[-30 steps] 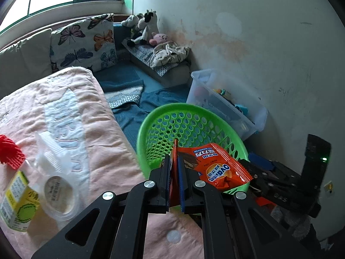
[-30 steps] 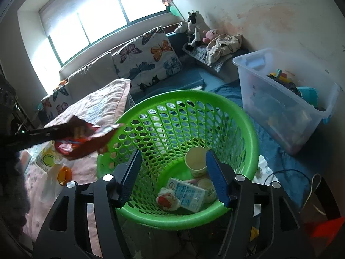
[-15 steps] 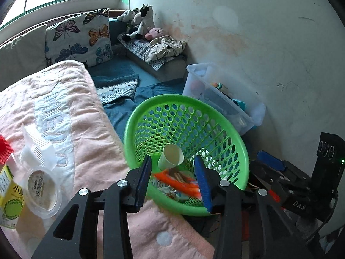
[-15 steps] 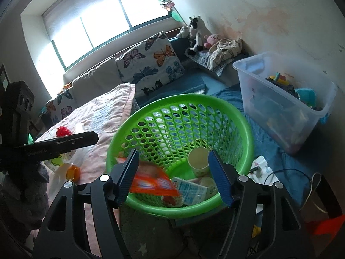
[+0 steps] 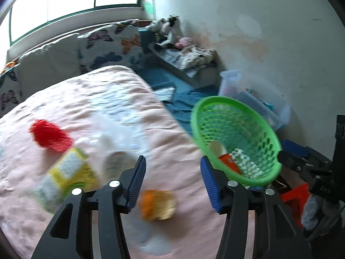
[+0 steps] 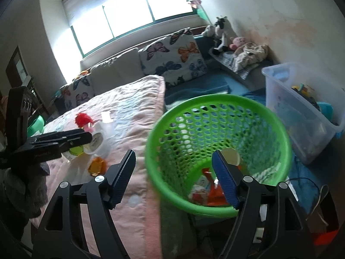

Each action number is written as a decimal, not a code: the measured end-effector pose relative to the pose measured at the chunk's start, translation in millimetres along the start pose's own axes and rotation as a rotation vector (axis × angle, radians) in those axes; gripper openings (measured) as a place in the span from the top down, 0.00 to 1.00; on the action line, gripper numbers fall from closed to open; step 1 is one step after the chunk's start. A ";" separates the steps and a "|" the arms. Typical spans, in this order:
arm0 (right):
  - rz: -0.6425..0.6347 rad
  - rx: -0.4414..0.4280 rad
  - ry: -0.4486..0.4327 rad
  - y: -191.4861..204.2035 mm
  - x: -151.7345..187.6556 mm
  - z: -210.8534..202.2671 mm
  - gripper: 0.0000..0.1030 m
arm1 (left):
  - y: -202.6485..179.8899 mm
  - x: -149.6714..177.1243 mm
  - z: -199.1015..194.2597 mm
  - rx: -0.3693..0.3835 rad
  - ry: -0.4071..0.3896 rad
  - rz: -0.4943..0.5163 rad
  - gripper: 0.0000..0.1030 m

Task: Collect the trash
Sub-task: 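Move the left gripper back over the bed toward the yellow-green drink bottle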

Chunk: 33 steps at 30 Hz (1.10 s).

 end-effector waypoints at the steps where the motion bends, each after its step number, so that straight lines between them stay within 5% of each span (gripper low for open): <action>1: -0.008 -0.008 0.002 5.6 -2.0 1.9 0.29 | 13.1 -2.8 -4.7 -0.021 -0.010 -0.008 0.49; 14: -0.101 -0.105 0.040 65.9 -16.8 30.6 0.28 | 104.8 -19.3 -21.7 -0.174 -0.026 -0.041 0.42; 33: -0.164 -0.216 0.133 135.2 -10.2 82.9 0.28 | 124.0 -11.6 9.3 -0.169 0.067 0.100 0.34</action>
Point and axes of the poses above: each gripper's, at about its wrist camera, not at the fingertips, and z roughly the way its jaws point, y to its left, x to its underside, the point moved 4 cm from there along z, roughly the way its jaws point, and after that the axes turned 15 degrees about -z, right-handed, at the moved point
